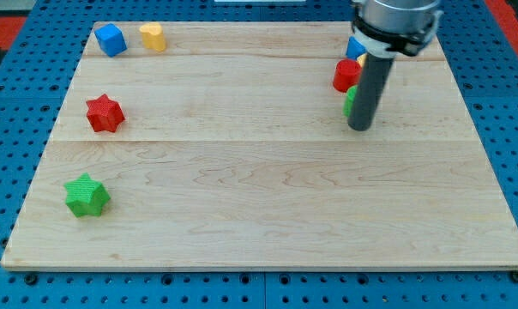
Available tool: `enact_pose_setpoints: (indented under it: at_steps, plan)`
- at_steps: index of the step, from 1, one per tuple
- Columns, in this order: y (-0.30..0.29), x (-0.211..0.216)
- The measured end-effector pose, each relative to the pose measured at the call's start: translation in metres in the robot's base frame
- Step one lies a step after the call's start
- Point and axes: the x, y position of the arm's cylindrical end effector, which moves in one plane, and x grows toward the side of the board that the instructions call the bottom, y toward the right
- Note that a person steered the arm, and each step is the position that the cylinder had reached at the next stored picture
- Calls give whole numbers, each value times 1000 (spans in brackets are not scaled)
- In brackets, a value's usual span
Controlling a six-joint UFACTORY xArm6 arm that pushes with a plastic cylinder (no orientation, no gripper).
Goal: Keep green star on top left side of red circle
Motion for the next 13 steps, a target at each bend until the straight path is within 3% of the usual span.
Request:
enact_pose_setpoints:
  at_steps: [2,3,4,6,7,8,9,11,12,13]
  plan:
    - [7,-45]
    - [-5,3]
    - [-25,91]
    - [-142,195]
    - [-225,209]
    - [-316,196]
    - [-351,157]
    - [-321,72]
    - [-368,67]
    - [-361,41]
